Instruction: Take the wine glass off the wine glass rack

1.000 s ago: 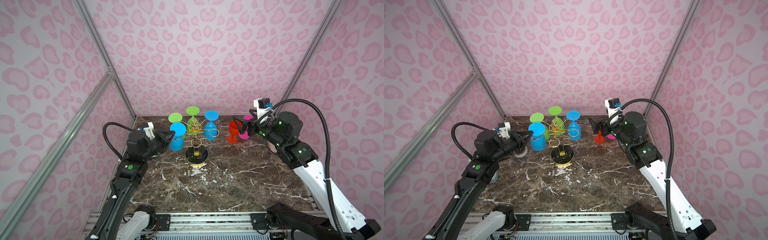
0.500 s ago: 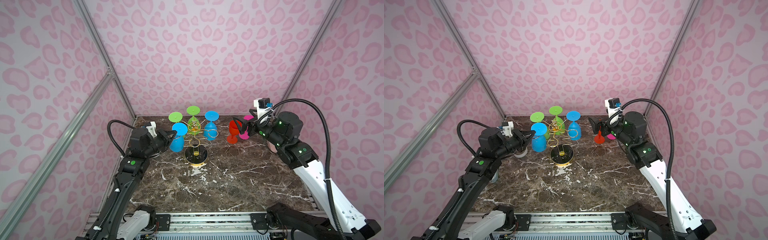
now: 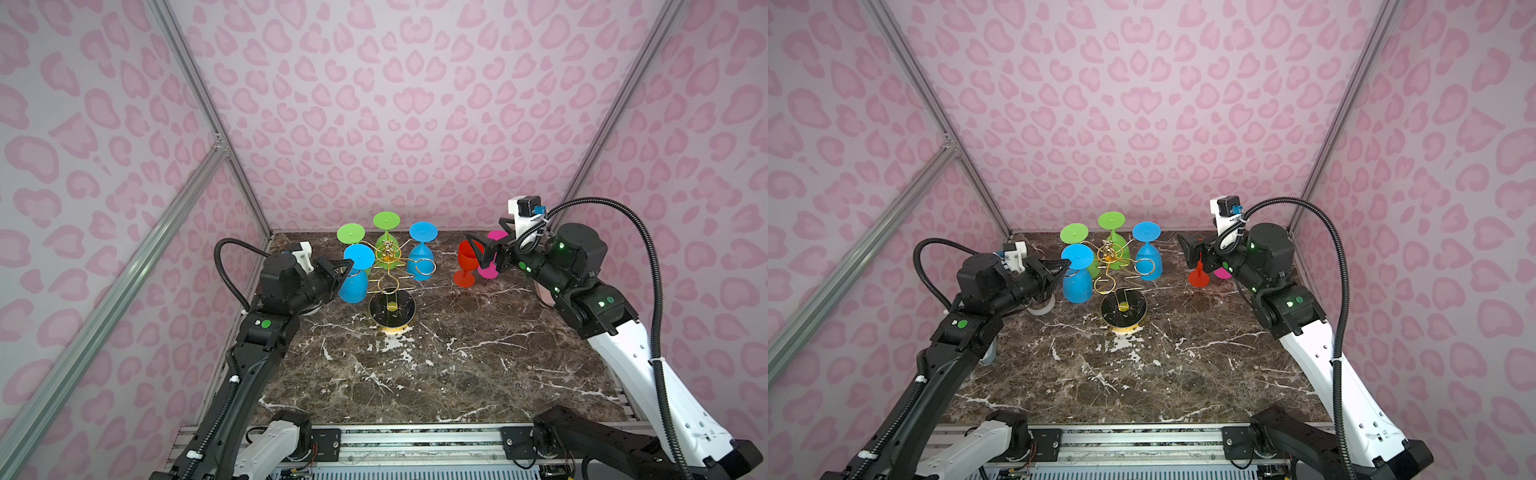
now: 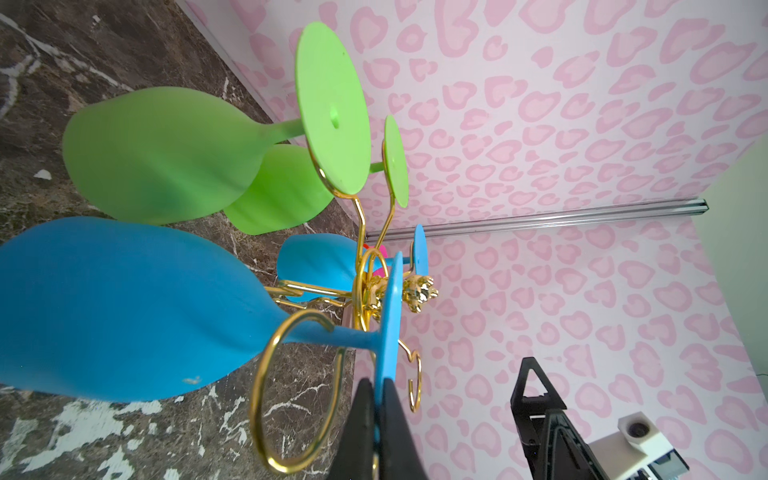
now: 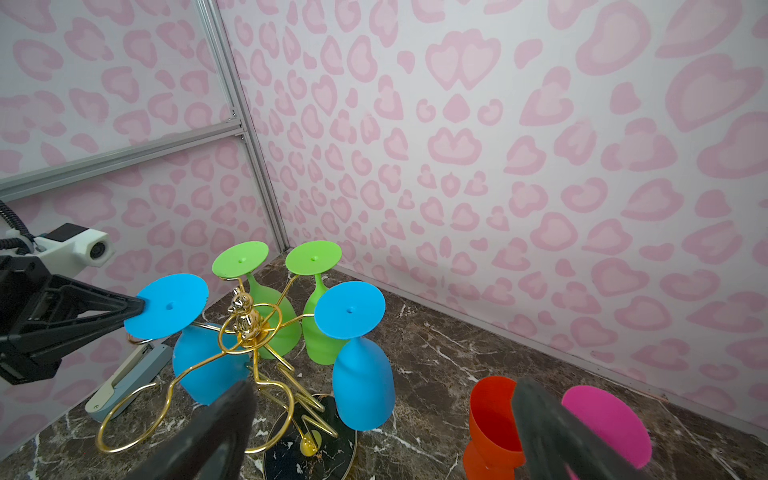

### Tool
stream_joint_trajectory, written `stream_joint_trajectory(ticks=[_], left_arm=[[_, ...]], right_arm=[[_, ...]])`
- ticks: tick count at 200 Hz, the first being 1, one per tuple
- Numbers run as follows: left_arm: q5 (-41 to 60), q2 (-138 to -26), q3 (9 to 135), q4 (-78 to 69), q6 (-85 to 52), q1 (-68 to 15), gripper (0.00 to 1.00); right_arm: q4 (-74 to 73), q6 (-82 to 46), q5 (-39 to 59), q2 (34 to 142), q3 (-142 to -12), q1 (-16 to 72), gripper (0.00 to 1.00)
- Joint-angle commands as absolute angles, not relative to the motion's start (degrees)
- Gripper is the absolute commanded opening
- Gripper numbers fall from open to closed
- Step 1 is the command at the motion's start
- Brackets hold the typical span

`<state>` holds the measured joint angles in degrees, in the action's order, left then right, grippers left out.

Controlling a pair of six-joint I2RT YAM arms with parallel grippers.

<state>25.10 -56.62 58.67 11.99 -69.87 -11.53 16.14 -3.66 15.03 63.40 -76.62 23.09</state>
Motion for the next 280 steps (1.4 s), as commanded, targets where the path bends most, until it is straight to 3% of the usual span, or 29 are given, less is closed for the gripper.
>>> stream_joint_trajectory(ticks=[1,55,143,280], left_arm=[[24.9,-56.4,59.8,9.4,-69.7,-11.6,0.03],[25.6,-55.4,58.7,8.6,-71.1,-11.0,0.03],[34.7,-54.9,57.1,5.6,-74.6,-5.6,0.04],[45.4,-61.2,60.3,3.3,-73.0,-3.6,0.04]], right_arm=[[15.7,-3.5,15.1,63.2,-76.7,23.0,0.98],[15.7,-3.4,15.1,63.0,-76.4,23.0,0.98],[15.7,-4.0,15.3,62.4,-76.1,23.0,0.98],[16.3,-3.8,14.9,62.1,-76.4,22.9,0.98]])
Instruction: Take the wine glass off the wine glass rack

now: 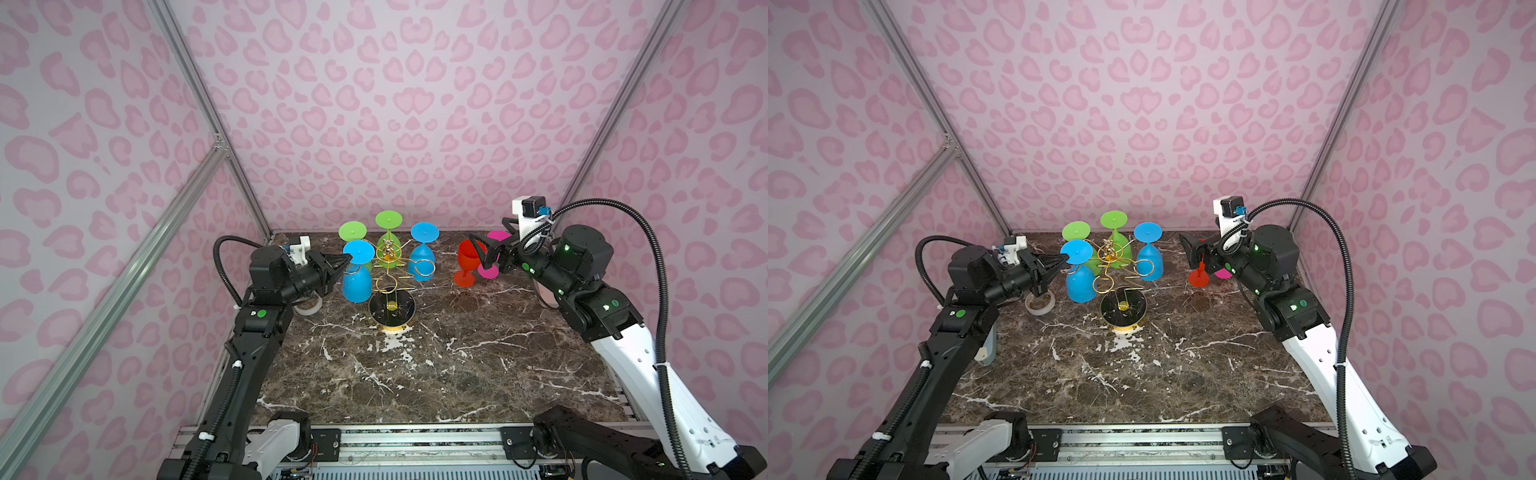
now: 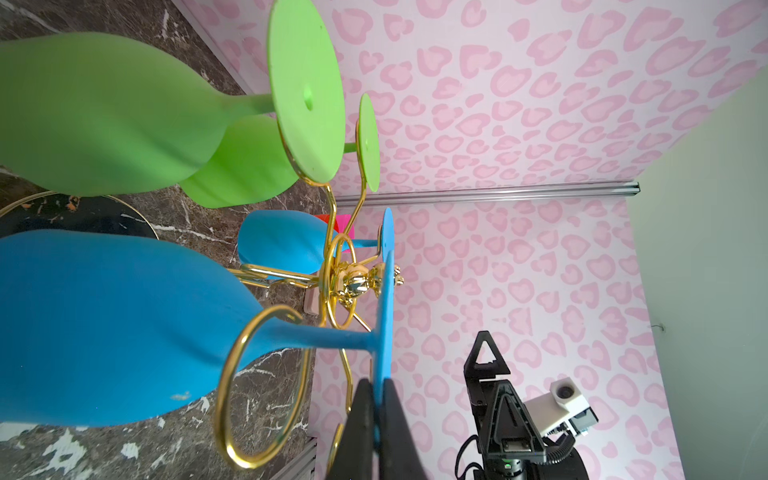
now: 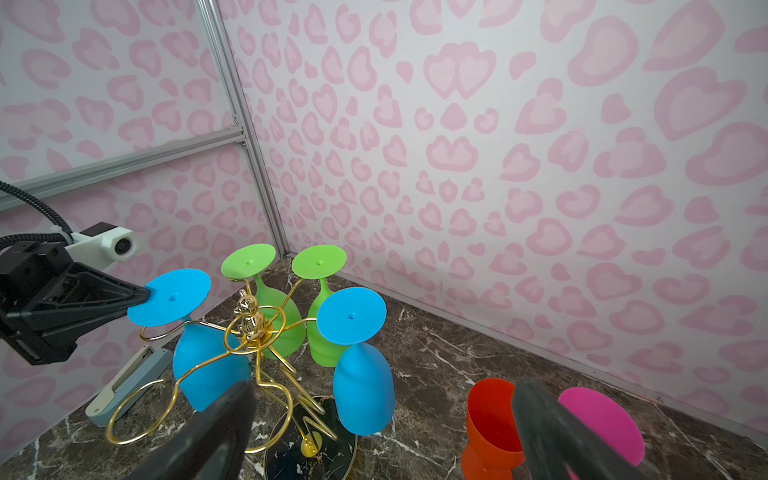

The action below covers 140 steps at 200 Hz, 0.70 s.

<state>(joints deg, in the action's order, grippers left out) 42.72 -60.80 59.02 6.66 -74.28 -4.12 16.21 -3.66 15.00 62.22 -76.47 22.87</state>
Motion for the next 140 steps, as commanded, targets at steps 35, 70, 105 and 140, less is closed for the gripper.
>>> stream_joint_trajectory(ticks=[35,70,105,140], left_arm=[[45.7,-61.3,60.2,3.7,-72.4,-2.5,0.04],[46.0,-61.9,60.2,3.3,-72.4,-2.0,0.04],[46.2,-62.7,61.2,3.3,-71.9,-2.1,0.04],[46.9,-63.8,61.5,2.7,-71.5,-2.1,0.04]], right_arm=[[16.3,-3.8,15.0,62.1,-76.4,22.9,0.98],[16.3,-3.8,15.1,62.1,-76.6,22.9,0.98],[16.1,-4.0,15.3,62.4,-76.9,22.9,0.98],[16.1,-4.3,15.5,62.7,-77.0,22.9,0.98]])
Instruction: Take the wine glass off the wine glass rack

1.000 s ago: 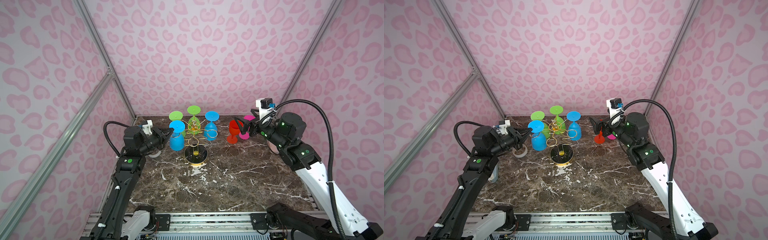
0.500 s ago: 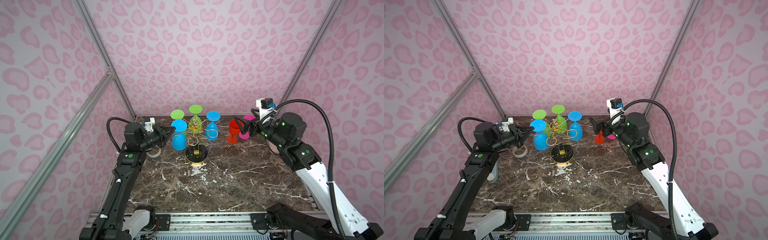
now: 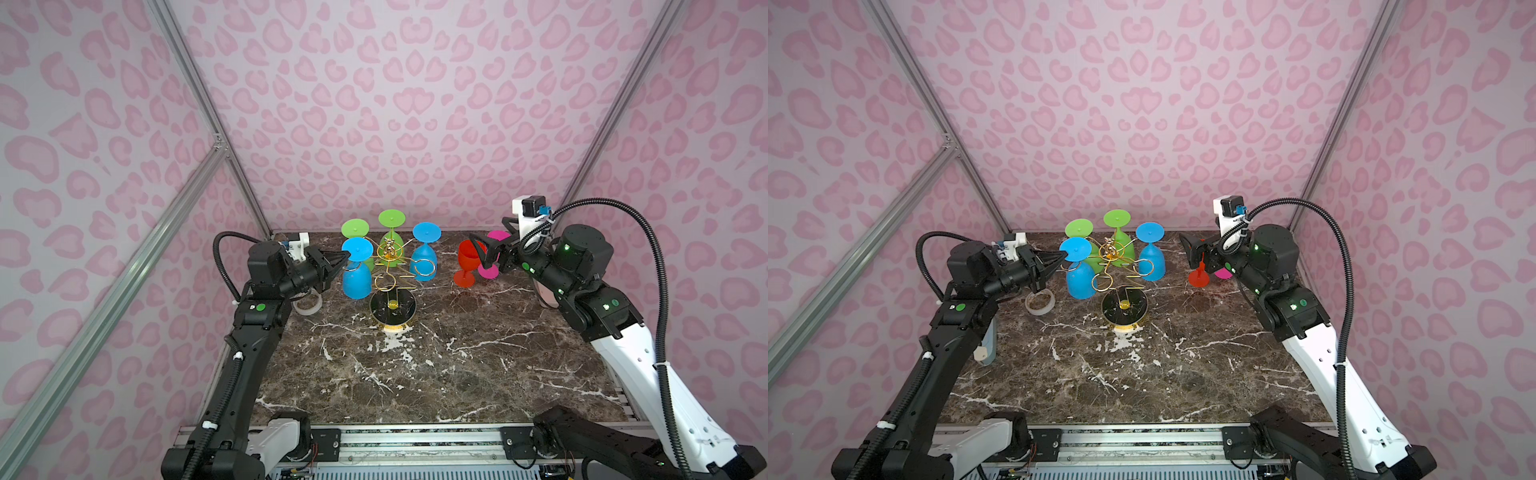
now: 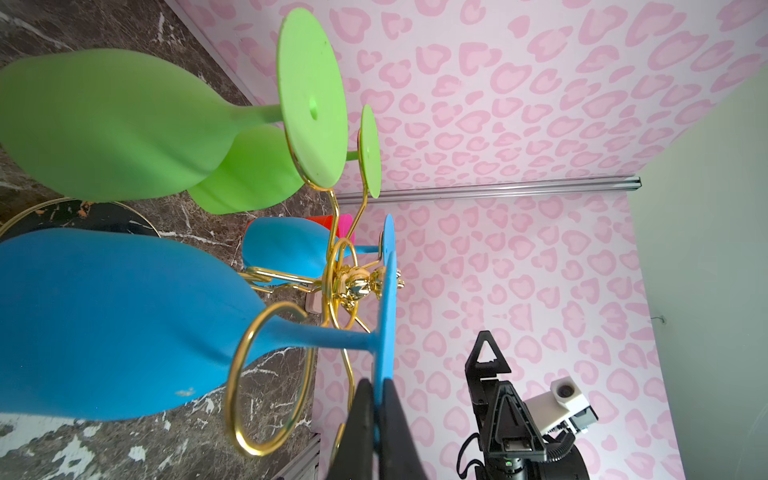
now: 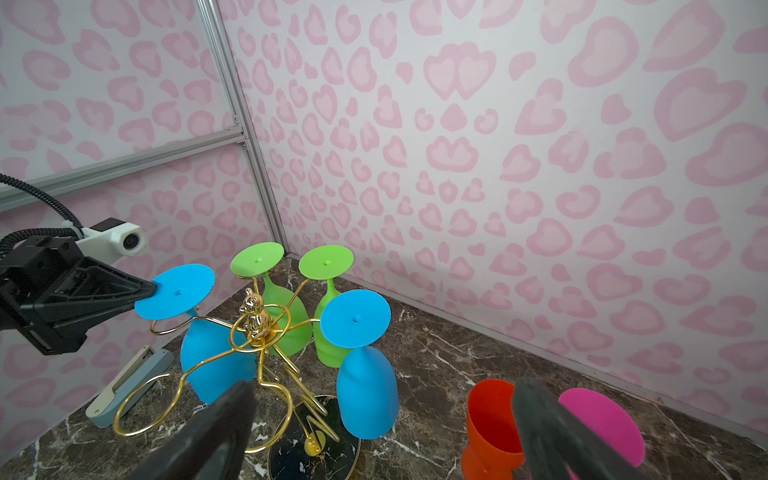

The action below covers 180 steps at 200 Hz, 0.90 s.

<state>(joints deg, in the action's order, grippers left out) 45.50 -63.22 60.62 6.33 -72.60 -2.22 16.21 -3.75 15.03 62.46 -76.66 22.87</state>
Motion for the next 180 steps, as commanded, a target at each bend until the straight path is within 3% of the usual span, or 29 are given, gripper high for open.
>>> stream_joint_trajectory(ticks=[1,180], left_arm=[[46.9,-63.8,61.5,2.7,-71.5,-2.0,0.04],[47.1,-67.2,62.1,2.3,-69.2,-2.1,0.04]], right_arm=[[16.1,-4.3,15.5,62.7,-77.1,22.9,0.98],[16.5,-4.7,15.5,62.2,-77.3,22.9,0.98]])
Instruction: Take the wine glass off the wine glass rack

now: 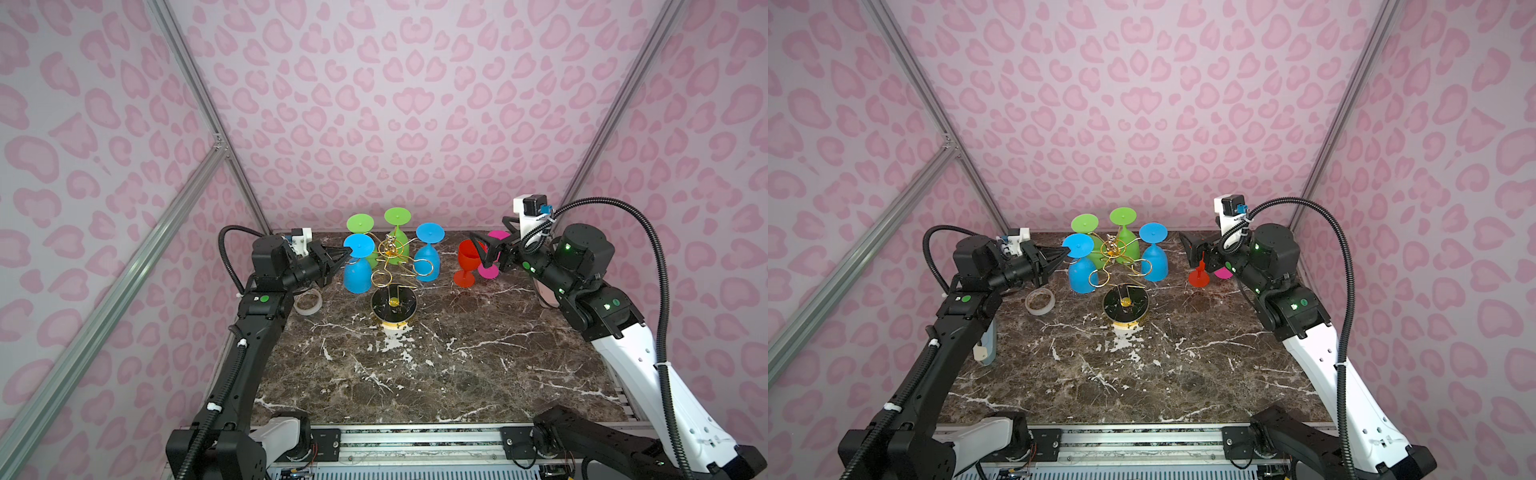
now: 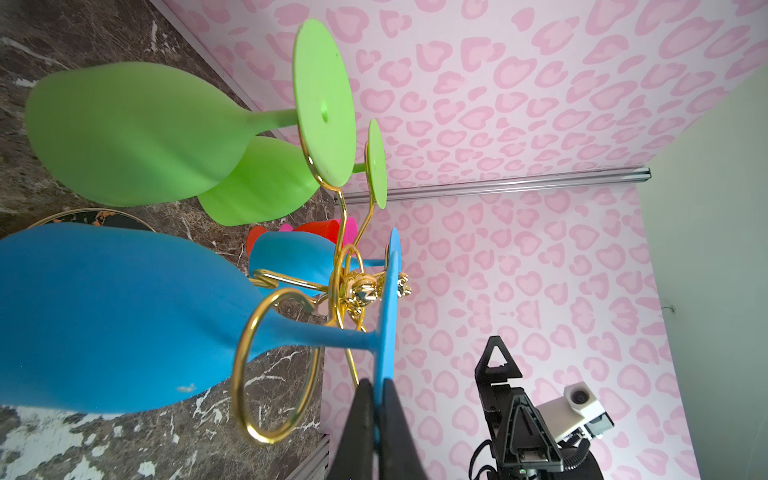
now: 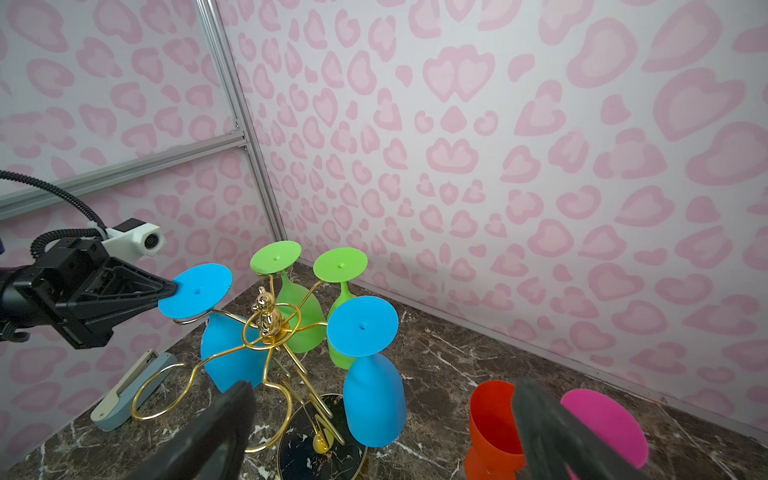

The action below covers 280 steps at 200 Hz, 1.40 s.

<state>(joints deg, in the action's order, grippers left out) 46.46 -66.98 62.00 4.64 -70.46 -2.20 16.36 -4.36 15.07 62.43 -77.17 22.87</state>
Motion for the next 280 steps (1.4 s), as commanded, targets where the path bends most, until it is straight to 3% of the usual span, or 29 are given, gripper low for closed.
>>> stream_joint_trajectory(ticks=[1,280], left_arm=[[47.0,-67.2,62.1,2.3,-69.2,-2.1,0.04],[46.2,-71.2,64.5,1.1,-68.7,-2.1,0.04]], right_arm=[[16.5,-4.7,15.5,62.2,-77.3,22.9,0.98],[16.7,-5.0,15.7,62.5,-78.0,22.9,0.98]])
